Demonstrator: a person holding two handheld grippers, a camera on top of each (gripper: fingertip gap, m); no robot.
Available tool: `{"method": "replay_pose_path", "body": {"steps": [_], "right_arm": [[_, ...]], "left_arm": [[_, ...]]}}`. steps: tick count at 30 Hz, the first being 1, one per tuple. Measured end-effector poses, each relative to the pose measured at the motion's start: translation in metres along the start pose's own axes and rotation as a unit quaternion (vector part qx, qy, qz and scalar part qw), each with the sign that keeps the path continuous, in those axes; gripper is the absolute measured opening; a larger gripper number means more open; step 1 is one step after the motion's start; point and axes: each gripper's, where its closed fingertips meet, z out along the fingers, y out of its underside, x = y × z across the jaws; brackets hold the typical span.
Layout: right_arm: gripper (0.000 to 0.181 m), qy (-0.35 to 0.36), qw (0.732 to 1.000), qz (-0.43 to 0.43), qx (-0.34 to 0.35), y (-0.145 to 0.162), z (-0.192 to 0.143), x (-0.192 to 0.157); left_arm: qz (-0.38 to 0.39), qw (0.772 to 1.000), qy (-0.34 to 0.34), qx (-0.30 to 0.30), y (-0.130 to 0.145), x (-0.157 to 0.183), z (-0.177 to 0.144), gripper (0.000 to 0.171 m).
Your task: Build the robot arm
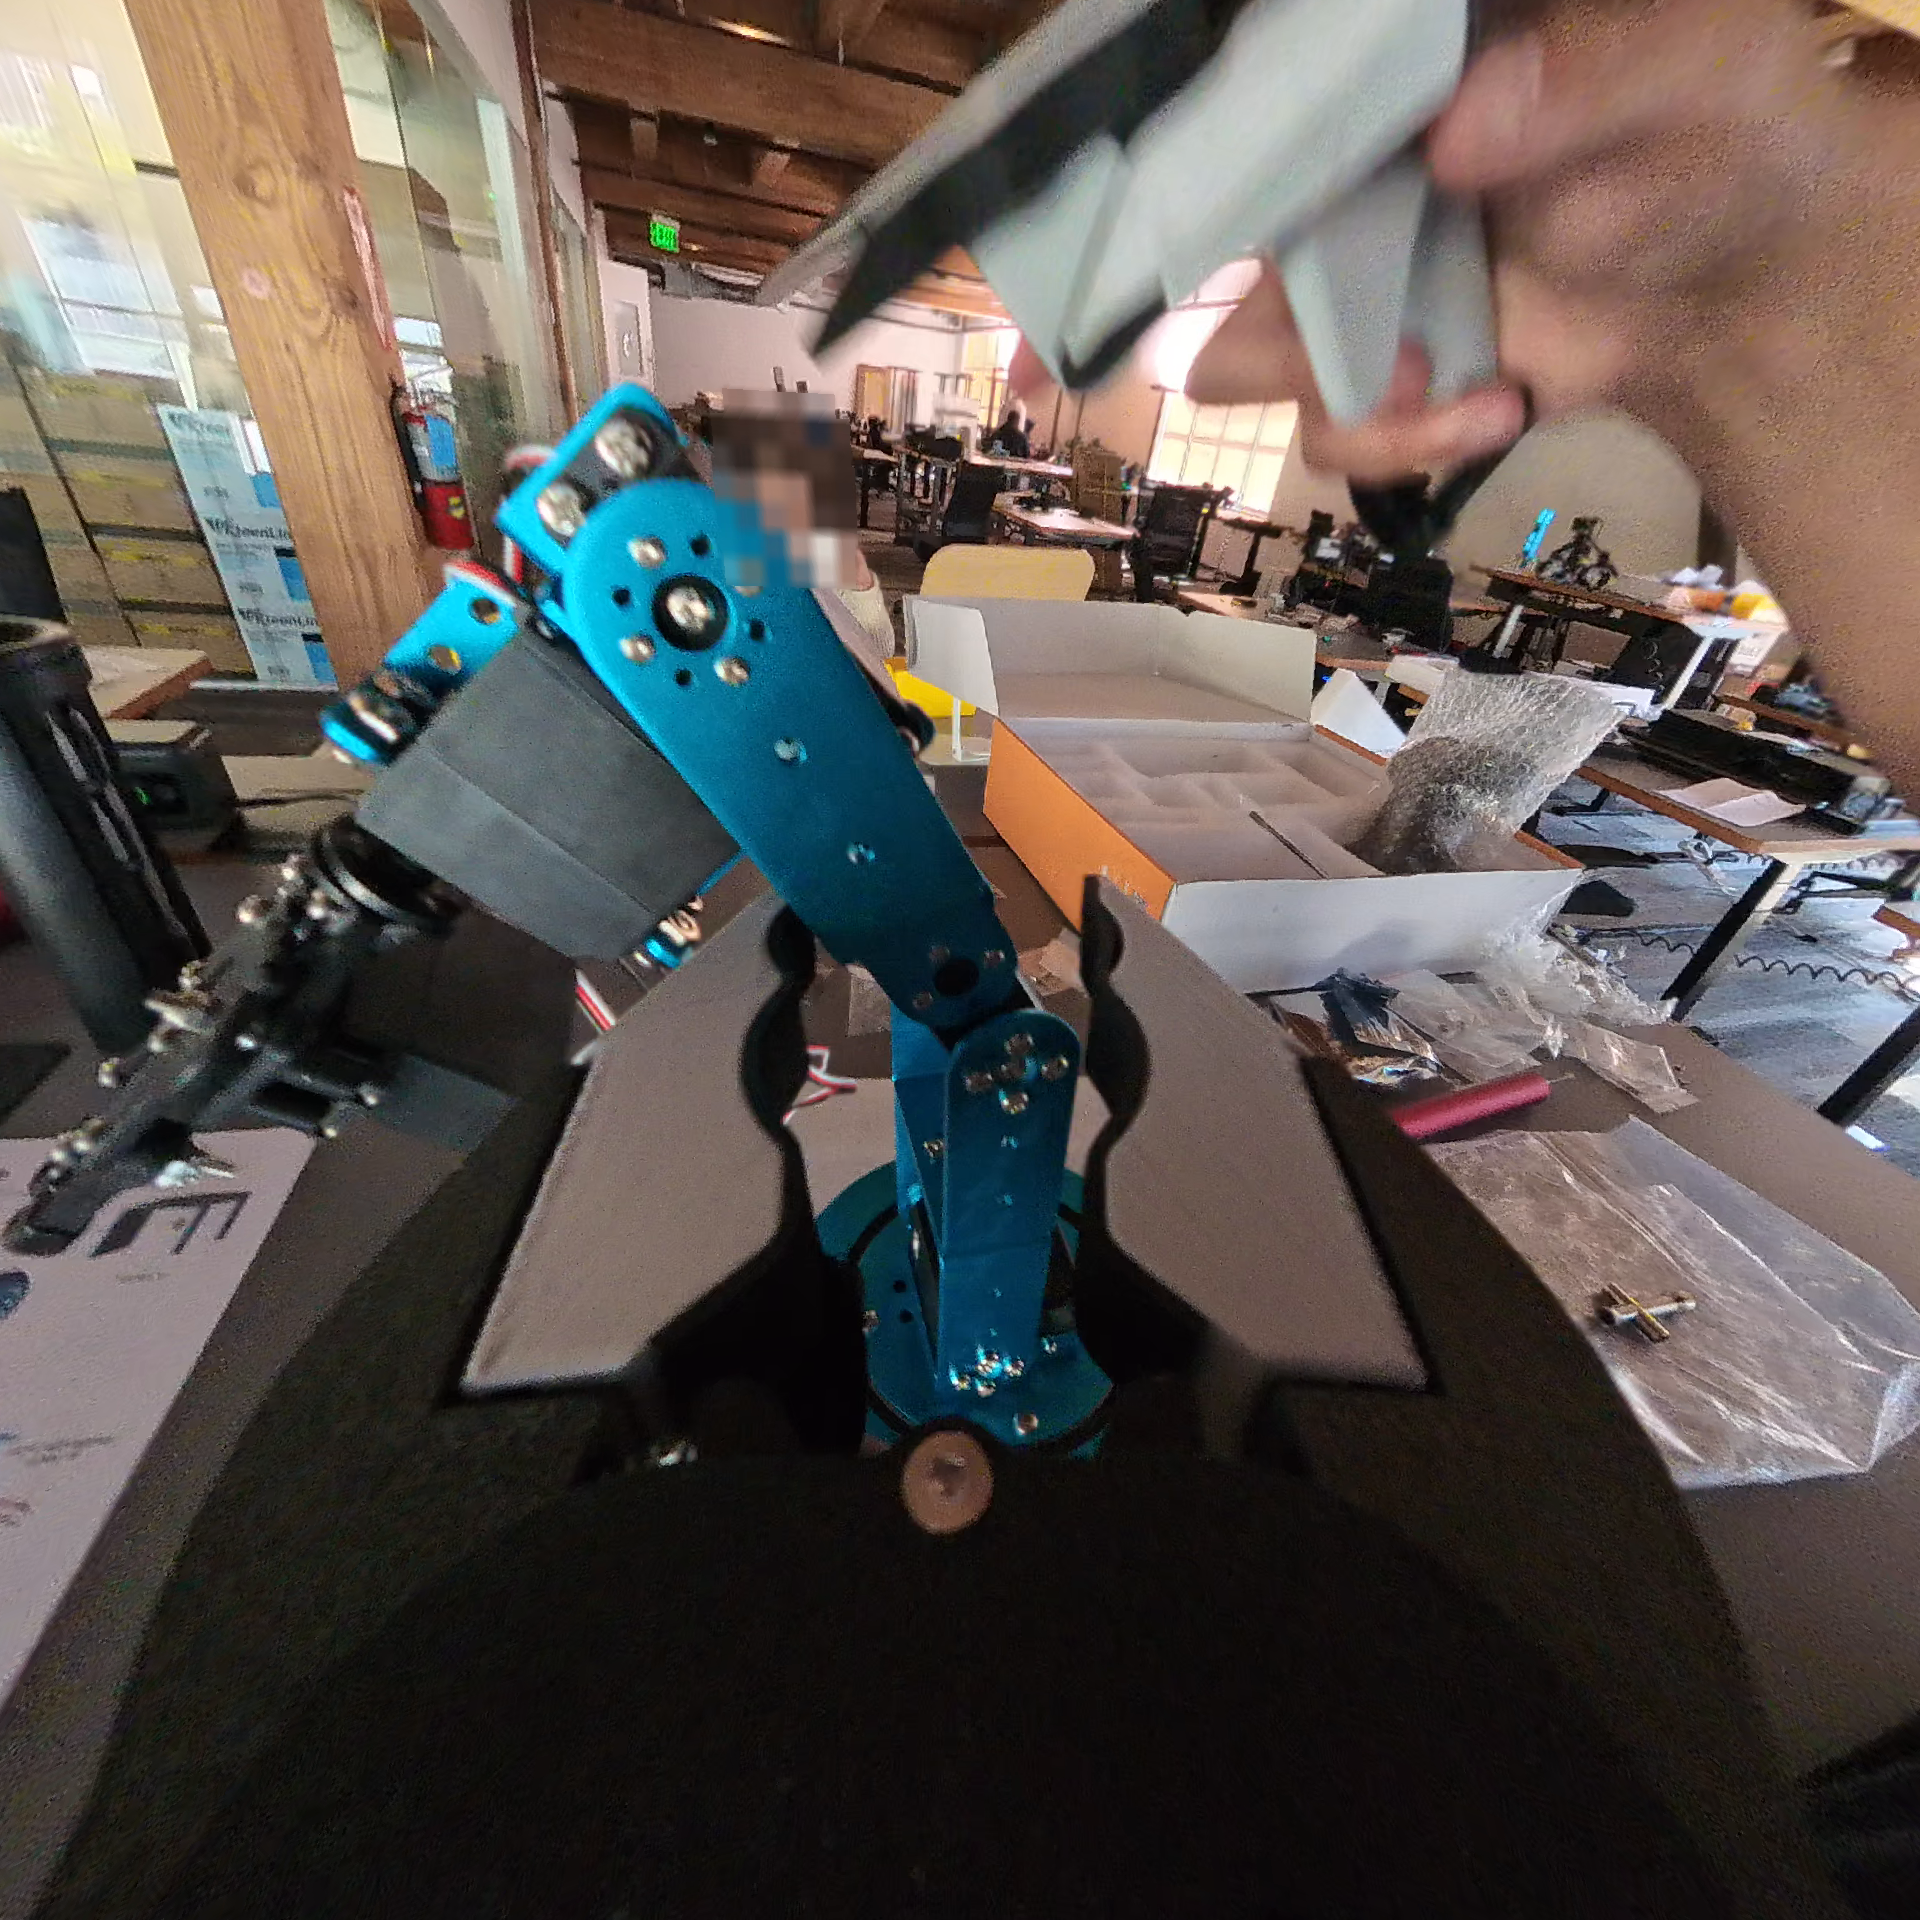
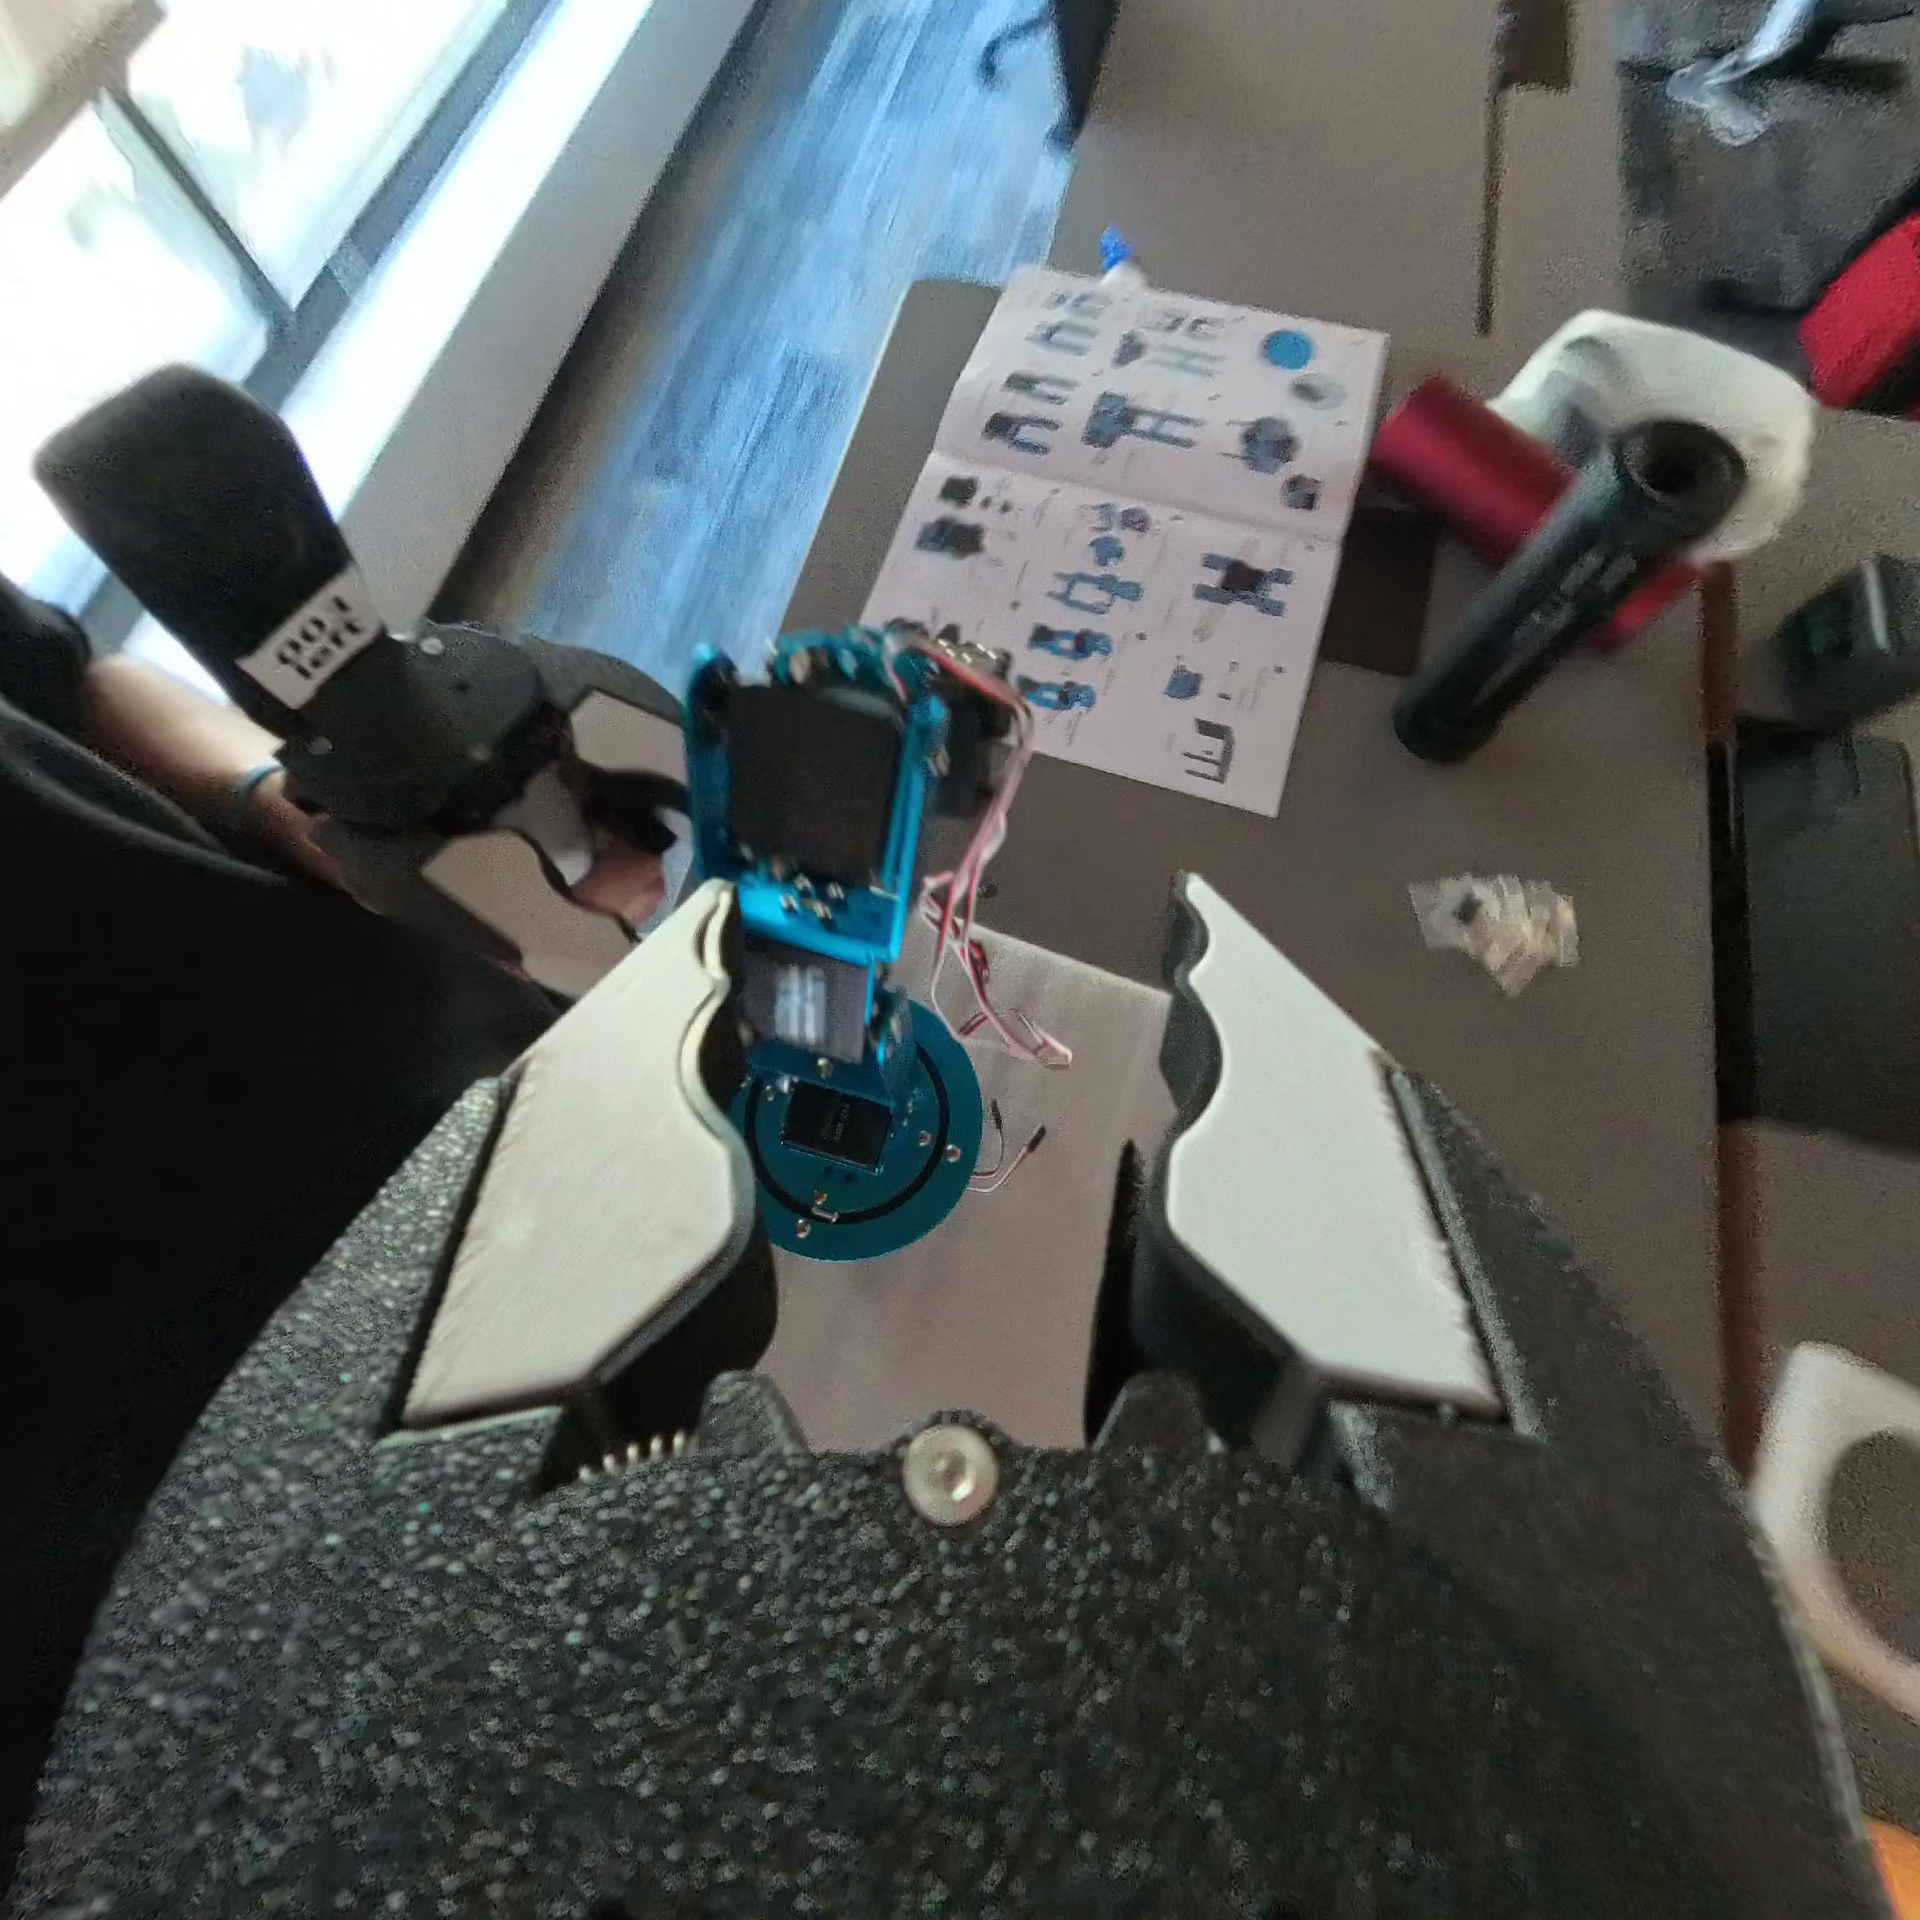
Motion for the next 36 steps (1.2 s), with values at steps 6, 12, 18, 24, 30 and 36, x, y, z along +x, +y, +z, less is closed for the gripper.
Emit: {"method": "replay_pose_path", "body": {"steps": [6,12,18,24,30,36], "right_arm": [[0.102,-0.023,0.985,-0.050,-0.166,-0.030,0.048,-0.029],[0.090,0.089,0.980,0.079,-0.158,-0.015,0.068,-0.028],[0.098,0.139,0.968,0.083,-0.193,0.000,0.084,-0.020],[0.071,0.129,0.970,0.077,-0.191,0.004,0.095,-0.024],[0.070,0.145,0.977,0.106,-0.112,0.007,0.081,-0.021],[0.069,0.164,0.979,0.117,-0.026,0.008,0.066,-0.027]], "left_arm": [[-0.011,0.999,-0.031,0.002,0.026,-0.002,0.000,0.089],[-0.018,0.999,-0.032,-0.008,0.048,0.005,0.016,0.073],[-0.014,0.998,-0.053,-0.023,0.052,-0.004,0.025,0.040],[-0.014,0.997,-0.073,-0.037,0.055,-0.011,0.026,0.026],[-0.044,0.996,-0.069,-0.042,0.058,-0.004,0.030,0.025],[-0.031,0.997,-0.067,-0.040,0.059,0.006,0.030,0.024]]}}
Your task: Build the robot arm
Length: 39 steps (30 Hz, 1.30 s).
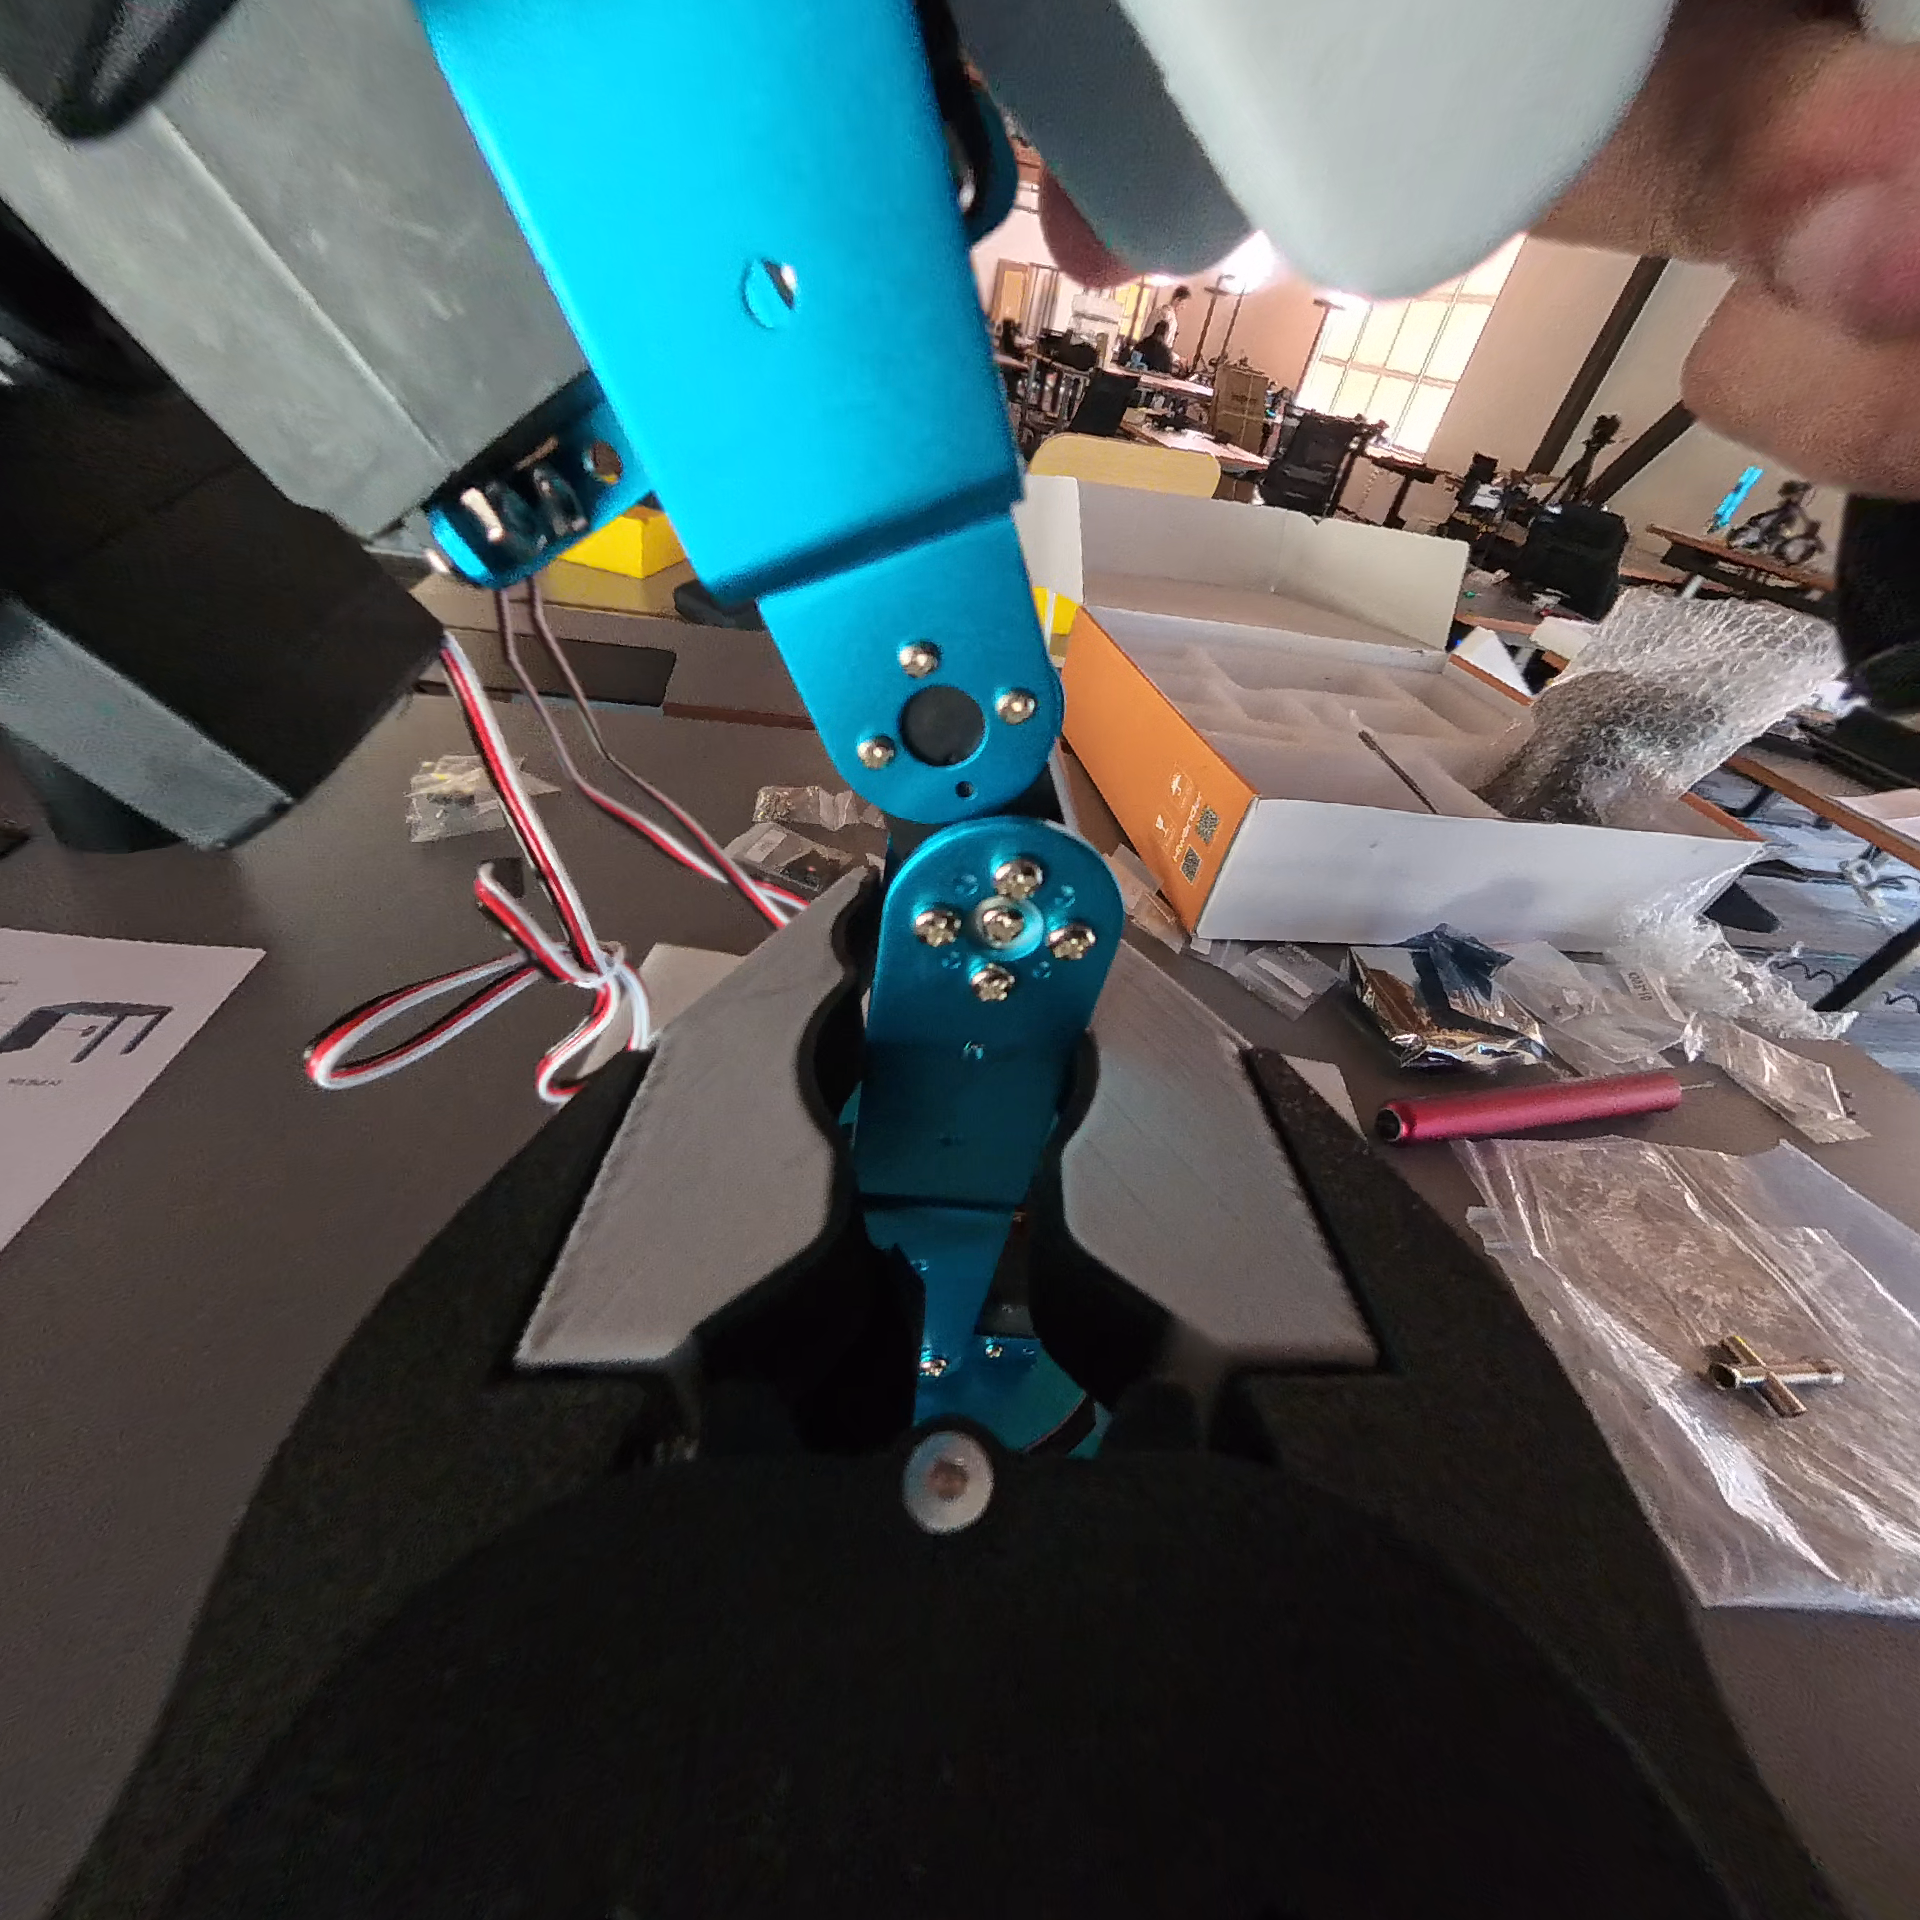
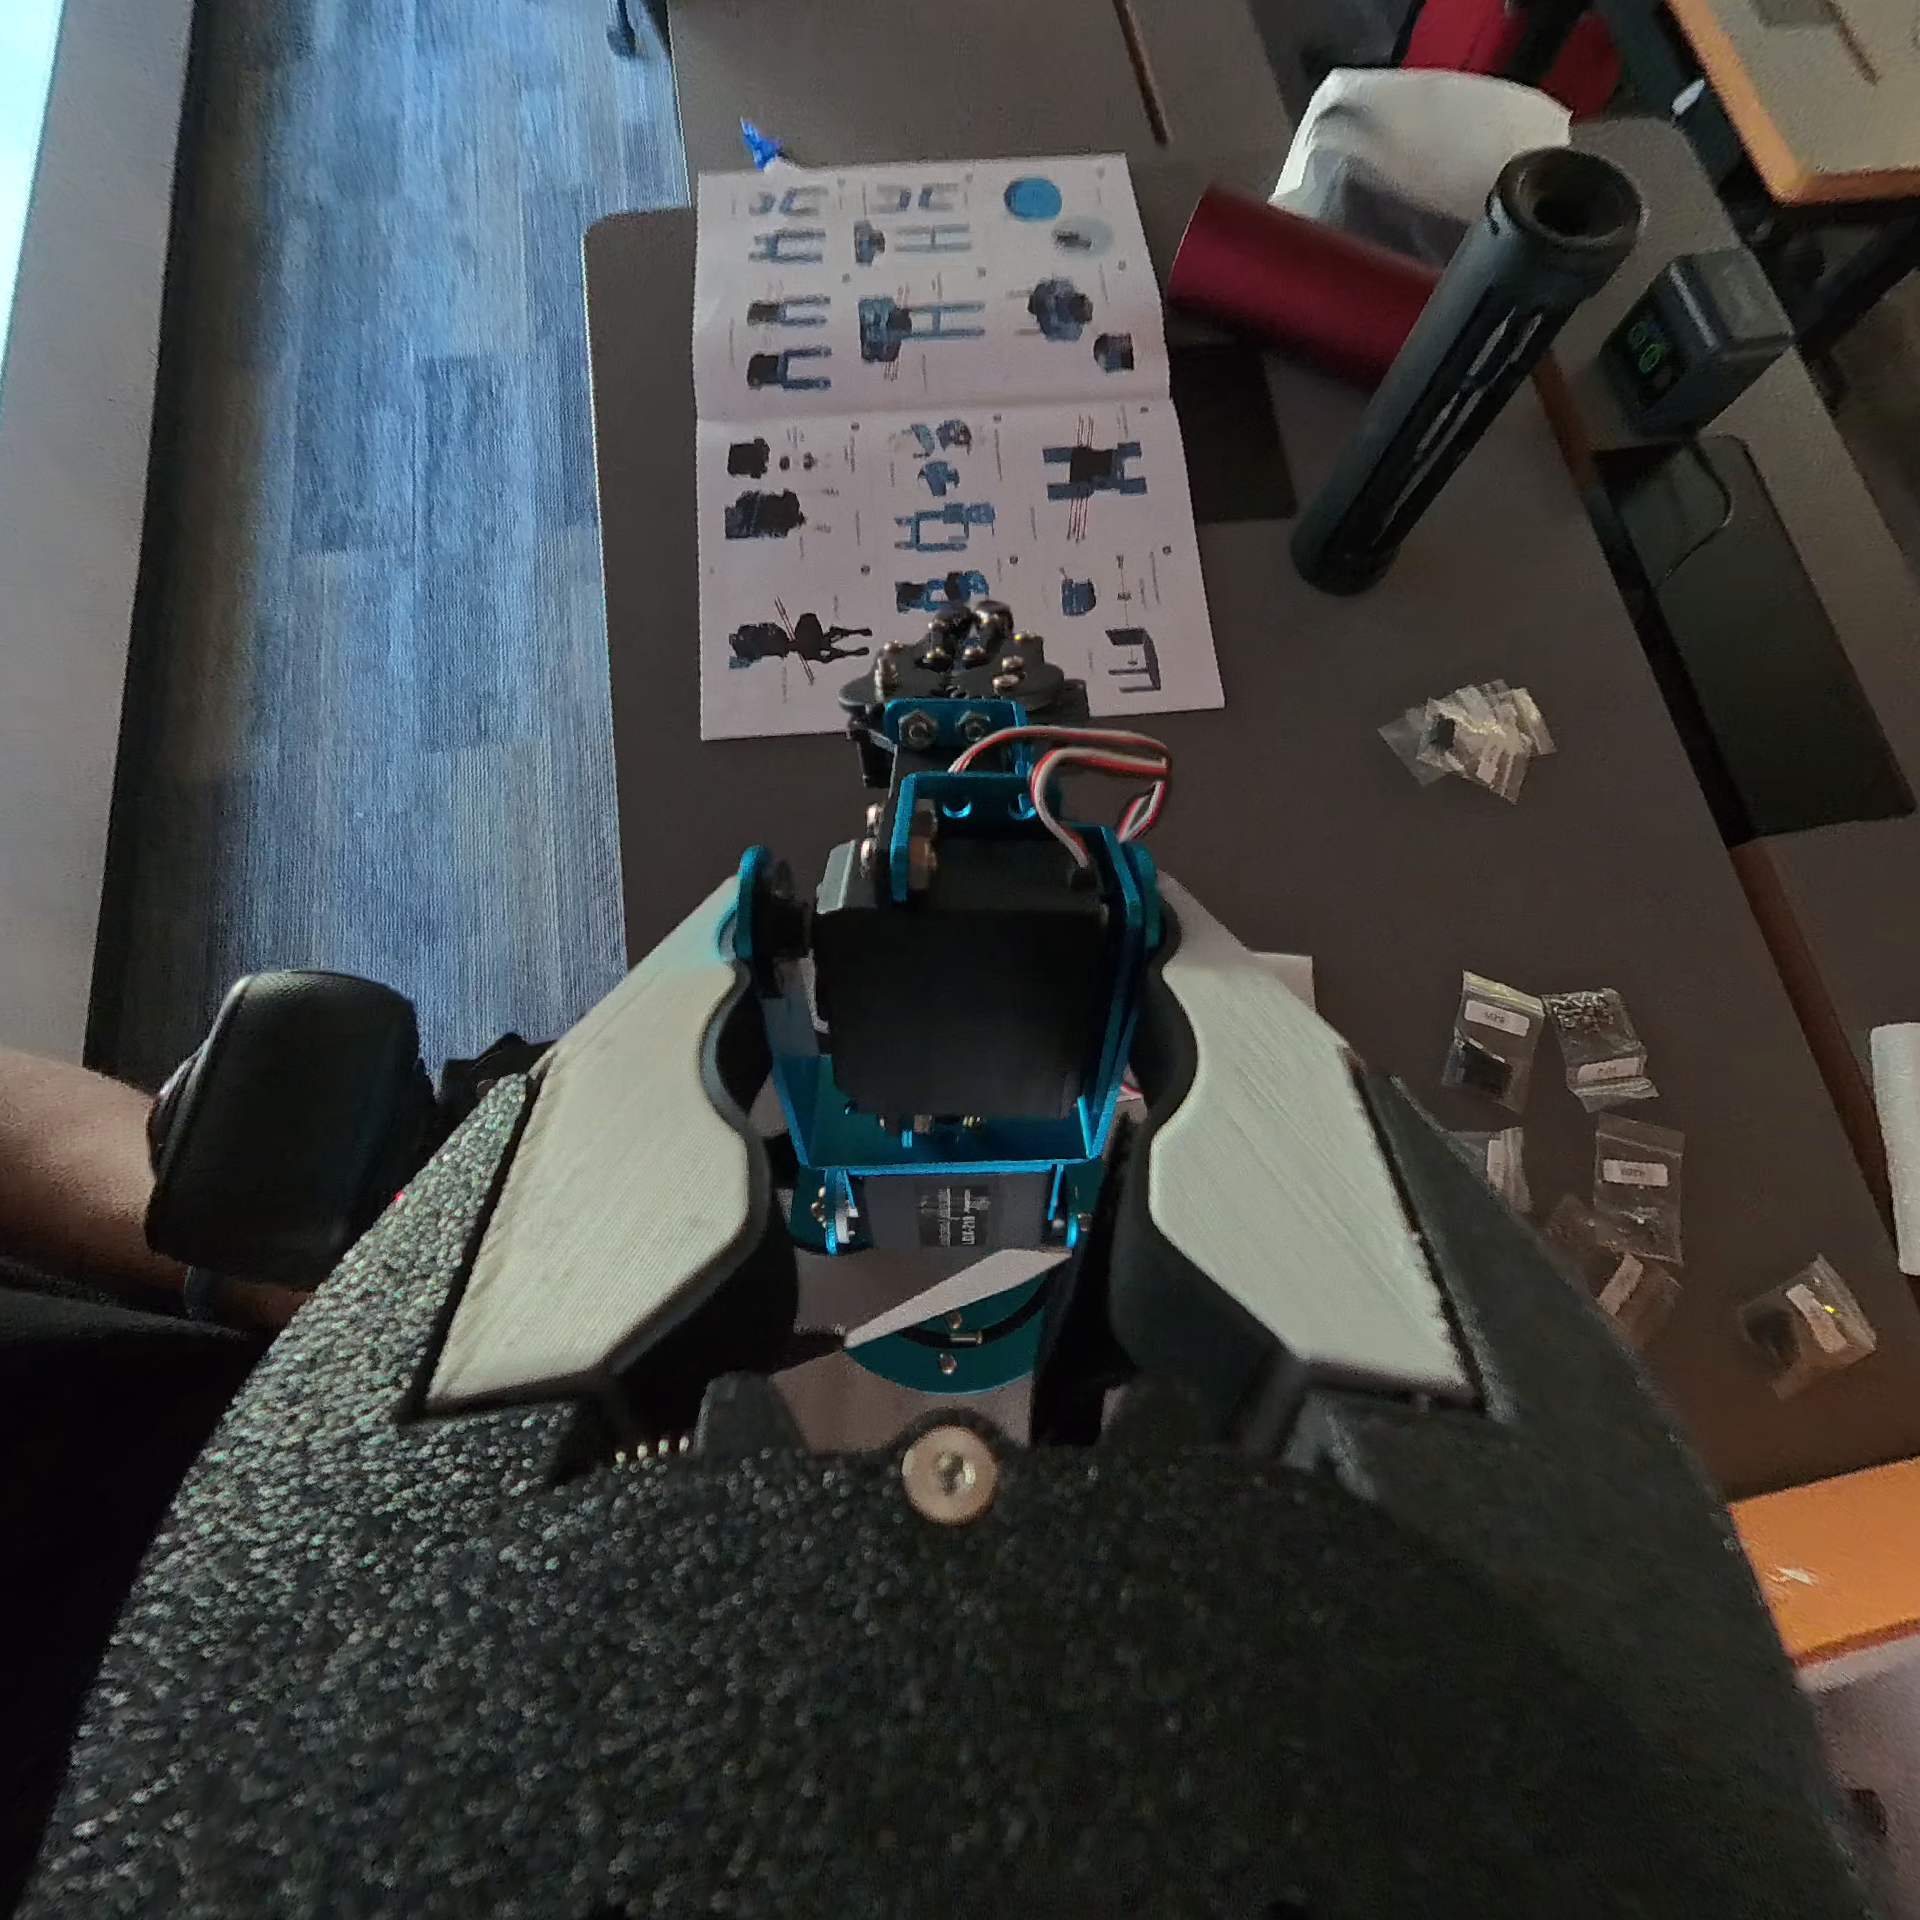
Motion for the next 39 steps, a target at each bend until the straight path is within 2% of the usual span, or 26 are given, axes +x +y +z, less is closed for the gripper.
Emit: {"method": "replay_pose_path", "body": {"steps": [6,14,22,27,33,35,39], "right_arm": [[0.068,0.001,0.999,0.013,0.045,0.001,-0.008,-0.001],[0.069,0.006,0.998,0.004,0.063,0.006,-0.023,0.002],[0.071,0.015,0.987,0.013,0.158,0.040,-0.053,0.003],[0.071,0.025,0.981,0.015,0.192,0.062,-0.053,0.000],[0.068,0.016,0.967,0.030,0.253,0.086,-0.050,0.001],[0.069,-0.007,0.961,0.063,0.269,0.088,-0.048,0.000],[0.073,-0.016,0.963,0.059,0.263,0.086,-0.053,-0.003]], "left_arm": [[0.004,1.000,0.002,0.000,0.001,0.004,-0.001,0.024],[-0.054,0.999,0.003,-0.006,-0.001,-0.013,0.000,0.023],[-0.034,0.999,0.012,-0.009,0.002,-0.003,0.001,0.024],[-0.057,0.998,0.017,-0.008,0.002,-0.009,0.000,0.023],[-0.047,0.999,0.022,-0.007,0.001,-0.008,0.000,0.024],[-0.043,0.999,0.026,-0.013,0.001,-0.008,0.001,0.024],[-0.043,0.999,0.024,-0.008,0.001,-0.009,0.000,0.026]]}}
